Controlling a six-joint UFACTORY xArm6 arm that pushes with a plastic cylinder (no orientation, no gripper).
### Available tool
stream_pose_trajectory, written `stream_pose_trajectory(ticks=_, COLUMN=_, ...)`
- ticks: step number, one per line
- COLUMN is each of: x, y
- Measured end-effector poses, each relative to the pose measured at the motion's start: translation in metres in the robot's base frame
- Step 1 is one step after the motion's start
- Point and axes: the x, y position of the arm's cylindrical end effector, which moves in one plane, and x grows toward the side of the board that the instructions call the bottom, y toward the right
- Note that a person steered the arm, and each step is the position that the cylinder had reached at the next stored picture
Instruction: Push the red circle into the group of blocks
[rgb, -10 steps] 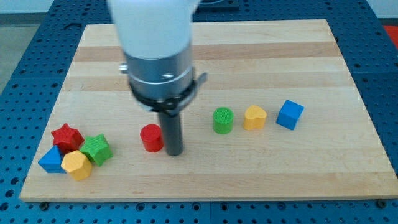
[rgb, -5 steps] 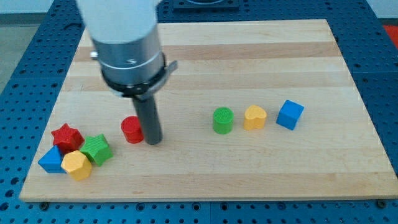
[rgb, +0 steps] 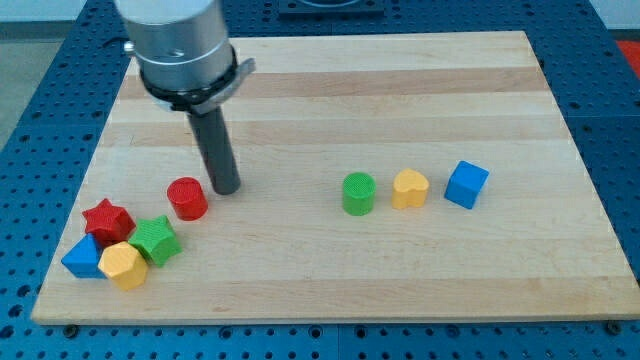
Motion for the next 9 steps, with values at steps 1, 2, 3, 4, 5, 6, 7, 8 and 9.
stream_pose_trajectory(ticks=1, x=0.0, y=-0.023)
stream_pose_trajectory(ticks=2, x=0.0, y=-0.031)
stream_pose_trajectory(ticks=3, x=0.0, y=-0.031)
stream_pose_trajectory(ticks=4, x=0.004, y=-0.033)
stream_pose_trajectory(ticks=5, x=0.009, y=-0.035)
stream_pose_trajectory(ticks=6, x=0.015, y=-0.041)
stream_pose_trajectory(ticks=7, x=0.018, y=-0.05)
stream_pose_trajectory(ticks=8, x=0.019, y=-0.046)
stream_pose_trajectory(ticks=9, x=0.0, y=-0.014)
